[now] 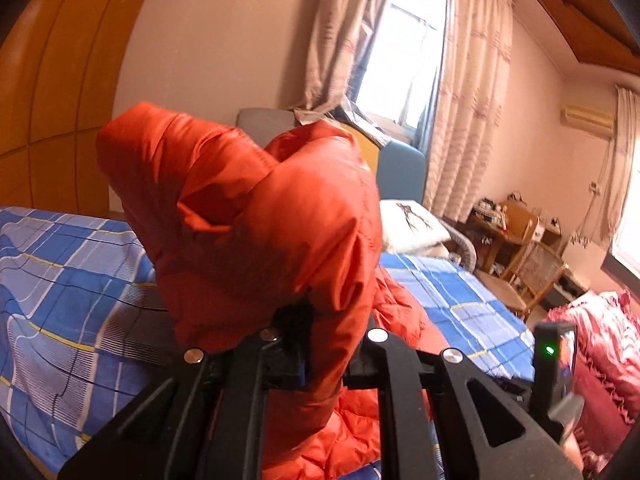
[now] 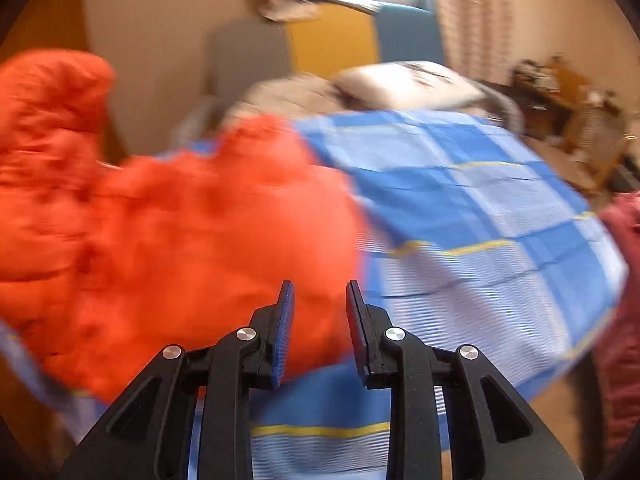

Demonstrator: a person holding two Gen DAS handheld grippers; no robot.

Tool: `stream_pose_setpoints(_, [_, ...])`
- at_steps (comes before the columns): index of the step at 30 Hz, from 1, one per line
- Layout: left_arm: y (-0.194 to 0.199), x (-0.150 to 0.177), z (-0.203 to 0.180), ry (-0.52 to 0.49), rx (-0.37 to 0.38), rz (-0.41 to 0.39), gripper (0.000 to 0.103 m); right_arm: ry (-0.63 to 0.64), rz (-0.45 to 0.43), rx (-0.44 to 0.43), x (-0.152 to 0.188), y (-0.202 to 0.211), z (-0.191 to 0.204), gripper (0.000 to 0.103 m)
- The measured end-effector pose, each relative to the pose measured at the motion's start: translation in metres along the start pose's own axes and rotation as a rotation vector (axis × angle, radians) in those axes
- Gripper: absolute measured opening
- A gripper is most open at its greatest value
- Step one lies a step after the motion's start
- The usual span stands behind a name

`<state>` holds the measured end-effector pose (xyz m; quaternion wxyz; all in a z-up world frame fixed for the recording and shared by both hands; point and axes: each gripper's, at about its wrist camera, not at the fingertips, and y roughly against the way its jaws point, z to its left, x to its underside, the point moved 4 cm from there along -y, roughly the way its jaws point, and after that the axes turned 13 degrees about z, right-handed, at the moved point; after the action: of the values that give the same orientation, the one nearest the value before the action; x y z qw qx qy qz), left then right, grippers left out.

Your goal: Fold large clothes

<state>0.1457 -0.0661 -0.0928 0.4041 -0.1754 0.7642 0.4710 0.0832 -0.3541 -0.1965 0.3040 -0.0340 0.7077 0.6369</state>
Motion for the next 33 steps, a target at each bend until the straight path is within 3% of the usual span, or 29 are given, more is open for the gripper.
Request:
stream_pose_setpoints(4, [-0.019,0.003,-0.024,-0.063,-0.036,0.040,0.011,0.095,0.040,0.160,0.000,-0.016,0.010,0.027])
stream_pose_setpoints(6, [-0.027,0.007,-0.033,-0.090,-0.041,0.054,0.011,0.102,0.042,0.183,0.003,-0.018,0.013,0.027])
stream_pose_setpoints(14, [-0.054,0.022,-0.059,-0.155,-0.028,0.107,0.011,0.056,0.041,0.113,0.006,-0.011,-0.001,0.027])
stream_pose_setpoints(20, [-0.075,0.043,-0.074,-0.171,0.032,0.182,0.011,0.024,0.011,0.069,0.004,0.006,-0.013,0.027])
stream_pose_setpoints(29, [-0.099,0.070,-0.085,-0.178,0.066,0.247,0.011,0.023,0.025,0.175,0.001,0.023,-0.036,0.027])
stream_pose_setpoints(33, [-0.104,0.078,-0.090,-0.202,0.061,0.253,0.011,0.038,0.022,0.159,0.002,0.025,-0.032,0.027])
